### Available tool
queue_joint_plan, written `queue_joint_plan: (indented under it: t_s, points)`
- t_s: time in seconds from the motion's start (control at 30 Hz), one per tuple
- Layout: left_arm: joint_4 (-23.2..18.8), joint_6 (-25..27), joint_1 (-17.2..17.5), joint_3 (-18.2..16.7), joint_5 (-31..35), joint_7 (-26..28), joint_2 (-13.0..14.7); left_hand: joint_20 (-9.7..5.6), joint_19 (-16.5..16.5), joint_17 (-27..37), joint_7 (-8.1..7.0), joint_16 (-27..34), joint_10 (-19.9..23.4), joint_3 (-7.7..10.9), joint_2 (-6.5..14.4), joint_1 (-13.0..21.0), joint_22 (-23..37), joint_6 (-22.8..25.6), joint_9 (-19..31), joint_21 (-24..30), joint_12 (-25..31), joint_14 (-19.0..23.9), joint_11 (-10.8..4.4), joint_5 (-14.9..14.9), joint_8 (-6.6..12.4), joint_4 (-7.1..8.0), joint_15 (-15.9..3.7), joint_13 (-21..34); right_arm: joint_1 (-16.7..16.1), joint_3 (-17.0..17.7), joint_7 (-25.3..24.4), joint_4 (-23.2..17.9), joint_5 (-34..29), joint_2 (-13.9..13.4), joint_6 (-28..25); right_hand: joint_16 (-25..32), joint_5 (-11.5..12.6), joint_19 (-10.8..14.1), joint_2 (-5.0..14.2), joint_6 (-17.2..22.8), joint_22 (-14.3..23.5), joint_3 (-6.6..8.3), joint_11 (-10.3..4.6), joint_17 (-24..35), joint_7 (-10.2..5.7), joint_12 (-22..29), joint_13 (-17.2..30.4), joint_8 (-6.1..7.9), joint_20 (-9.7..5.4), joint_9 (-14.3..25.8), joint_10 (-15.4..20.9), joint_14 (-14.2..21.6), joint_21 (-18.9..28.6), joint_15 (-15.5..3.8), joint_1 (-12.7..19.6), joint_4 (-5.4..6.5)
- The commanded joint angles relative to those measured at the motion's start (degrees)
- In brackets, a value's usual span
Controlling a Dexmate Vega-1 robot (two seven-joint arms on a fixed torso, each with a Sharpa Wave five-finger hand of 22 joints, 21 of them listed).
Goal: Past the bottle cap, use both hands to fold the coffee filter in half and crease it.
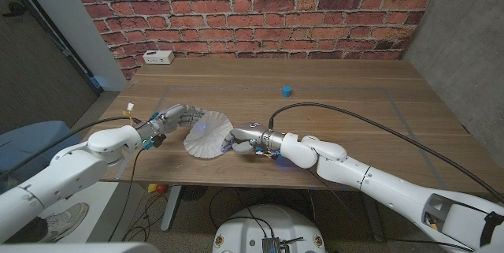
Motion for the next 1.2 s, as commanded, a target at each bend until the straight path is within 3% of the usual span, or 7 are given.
queue_joint_plan:
  t_s: [0.03, 0.1, 0.2, 0.37, 0.73, 0.87, 1.2]
  points:
    - [2.6, 5.4, -6.4, 5.4, -1.0, -5.7, 1.2, -0.94, 1.5, 0.4, 0.04, 1.3, 1.0, -0.27, -0.1, 1.4, 0.1, -3.7, 0.1, -0.1, 1.2, 1.9, -0.18, 1.0, 0.56, 0.97, -1.41, 0.3, -0.1, 0.3, -1.3, 0.4, 0.3, -0.1, 0.1, -0.2, 0.3, 0.3, 0.04, 0.3, 0.3, 0.04, -0.26, 0.2, -0.31, -0.2, 0.2, -0.23, 0.50, 0.1, 0.1, 0.1, 0.3, -0.68, -0.4, -0.36]
    - [2.7, 5.2, -7.1, 6.1, -0.6, -5.7, 1.1, -1.29, 2.2, 0.1, 1.65, 1.5, 3.6, -0.26, -0.3, 1.6, 0.2, -0.3, 0.4, 0.0, 2.1, 3.5, -2.25, 1.7, 2.30, 1.41, -2.21, 0.2, 0.1, 0.3, -1.4, 0.7, 0.4, 0.0, 0.3, -0.2, 0.3, 0.3, 0.06, 0.3, 0.2, 0.05, -0.10, 0.2, -0.36, -0.2, 0.2, -0.23, 0.49, 0.1, 0.2, 0.1, 0.3, -0.68, -0.4, -0.41]
    - [2.2, 5.2, -7.8, 6.8, 0.4, -5.2, 1.5, -2.15, 2.8, -0.3, 0.47, 1.9, 8.7, -0.14, -0.8, 1.5, 0.3, 5.4, 1.0, 0.1, 3.3, 7.1, -4.56, 2.9, 4.53, 1.84, -3.21, -0.1, 0.3, 0.3, -1.4, 1.2, 0.8, 0.2, 0.5, -0.3, 0.3, 0.3, 0.16, 0.3, 0.2, -0.04, -0.14, 0.2, -0.34, -0.3, 0.2, -0.28, 0.49, 0.1, 0.2, 0.2, 0.3, -0.57, -0.5, -0.39]
    - [2.0, 5.3, -9.3, 7.9, 1.0, -5.5, 1.8, -2.96, 2.6, -0.3, 0.41, 1.9, 10.9, 0.01, -0.5, 1.8, 0.4, 8.0, 1.2, 0.1, 3.7, 8.6, -6.36, 3.4, 5.12, 1.56, -3.89, -0.2, 0.8, 0.1, -1.6, 2.1, 1.0, 0.6, 1.0, -0.4, 0.3, 0.3, 0.18, 0.4, 0.2, 0.00, -0.01, 0.2, -0.27, -0.4, 0.2, -0.31, 0.49, 0.1, 0.2, 0.3, 0.3, -0.59, -0.5, -0.49]
    - [1.3, 10.2, -16.7, 12.5, 3.4, -9.9, 2.6, -4.38, 6.5, 0.3, 2.14, 2.3, 11.0, -1.27, 0.4, 3.6, 1.0, 7.7, 0.7, 2.3, 3.0, 9.5, -5.50, 3.1, 3.60, 1.20, -4.88, -0.4, 1.4, -0.1, -1.8, 3.6, 1.6, 1.1, 1.1, -0.7, 0.3, 0.3, 0.20, 0.4, 0.2, 0.02, -0.13, 0.2, -0.29, -0.6, 0.2, -0.42, 0.48, 0.1, 0.2, 0.5, 0.4, -0.48, -0.6, -0.58]
    - [1.2, 12.1, -19.1, 14.0, 4.4, -10.9, 2.6, -4.30, 6.2, 0.1, 2.13, 1.4, 8.6, -1.94, 0.0, 4.3, 1.2, 5.5, 0.2, 2.7, 1.8, 7.8, -6.05, 3.0, 1.95, 0.77, -5.28, -0.5, 1.7, 0.0, -2.1, 4.1, 1.7, 1.3, 1.0, -1.0, 0.3, 0.3, 0.18, 0.4, 0.2, 0.11, -0.12, 0.1, -0.39, -0.7, 0.2, -0.47, 0.52, 0.1, 0.1, 0.3, 0.4, -0.69, -0.7, -0.67]
    - [4.1, 17.8, -25.1, 18.5, 6.7, -13.5, 0.6, -4.02, 5.3, 0.1, 2.93, 0.7, 7.1, -2.74, -0.4, 4.1, 1.0, 3.1, -0.5, 2.7, 1.0, 6.5, -5.62, 3.1, 0.67, 1.31, -4.85, -0.5, 1.6, 0.7, -2.8, 3.9, 2.4, 0.8, 0.0, -1.4, 0.3, 0.2, 0.14, 0.6, 0.2, 0.15, -0.39, 0.1, -0.53, -1.0, 0.1, -0.48, 0.48, 0.1, 0.0, 0.2, 0.4, -0.83, -0.8, -0.69]
